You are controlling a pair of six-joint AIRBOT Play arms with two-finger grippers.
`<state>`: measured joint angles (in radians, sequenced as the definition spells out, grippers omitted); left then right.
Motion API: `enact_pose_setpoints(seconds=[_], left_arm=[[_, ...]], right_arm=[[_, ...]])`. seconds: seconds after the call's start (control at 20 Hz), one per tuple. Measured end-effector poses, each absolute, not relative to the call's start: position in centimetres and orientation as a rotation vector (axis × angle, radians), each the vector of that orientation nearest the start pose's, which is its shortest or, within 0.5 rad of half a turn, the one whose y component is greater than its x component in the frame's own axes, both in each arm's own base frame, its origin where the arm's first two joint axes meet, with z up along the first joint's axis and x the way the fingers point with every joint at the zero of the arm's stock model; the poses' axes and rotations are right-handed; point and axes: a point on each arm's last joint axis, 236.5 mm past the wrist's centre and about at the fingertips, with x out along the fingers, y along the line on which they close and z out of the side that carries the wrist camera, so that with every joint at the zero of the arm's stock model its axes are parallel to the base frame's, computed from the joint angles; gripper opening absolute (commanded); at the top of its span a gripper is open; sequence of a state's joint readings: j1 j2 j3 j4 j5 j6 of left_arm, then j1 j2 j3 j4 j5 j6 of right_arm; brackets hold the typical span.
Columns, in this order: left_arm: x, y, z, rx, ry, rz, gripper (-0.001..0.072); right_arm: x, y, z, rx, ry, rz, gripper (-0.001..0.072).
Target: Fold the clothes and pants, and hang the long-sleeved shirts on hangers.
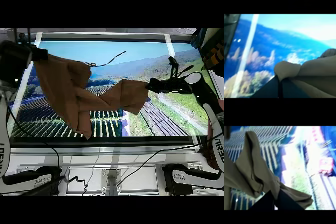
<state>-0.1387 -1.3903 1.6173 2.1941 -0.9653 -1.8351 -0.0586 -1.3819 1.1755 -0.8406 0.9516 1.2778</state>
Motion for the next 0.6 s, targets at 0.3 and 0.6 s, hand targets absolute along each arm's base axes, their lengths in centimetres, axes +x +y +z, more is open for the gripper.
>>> enact_pose_setpoints(seconds=[0.3, 0.6], left_arm=[[48.5, 11.3, 19.6, 0.258, 0.746, 0.436, 0.0028], [47.4, 14.9, 15.1, -0.004, 0.790, 0.505, 0.0026]], right_arm=[[46.2, 4.9, 4.6, 0.429, 0.938, 0.238, 0.0014], [48.4, 0.3, 5.2, 0.341, 0.832, 0.087, 0.0013]])
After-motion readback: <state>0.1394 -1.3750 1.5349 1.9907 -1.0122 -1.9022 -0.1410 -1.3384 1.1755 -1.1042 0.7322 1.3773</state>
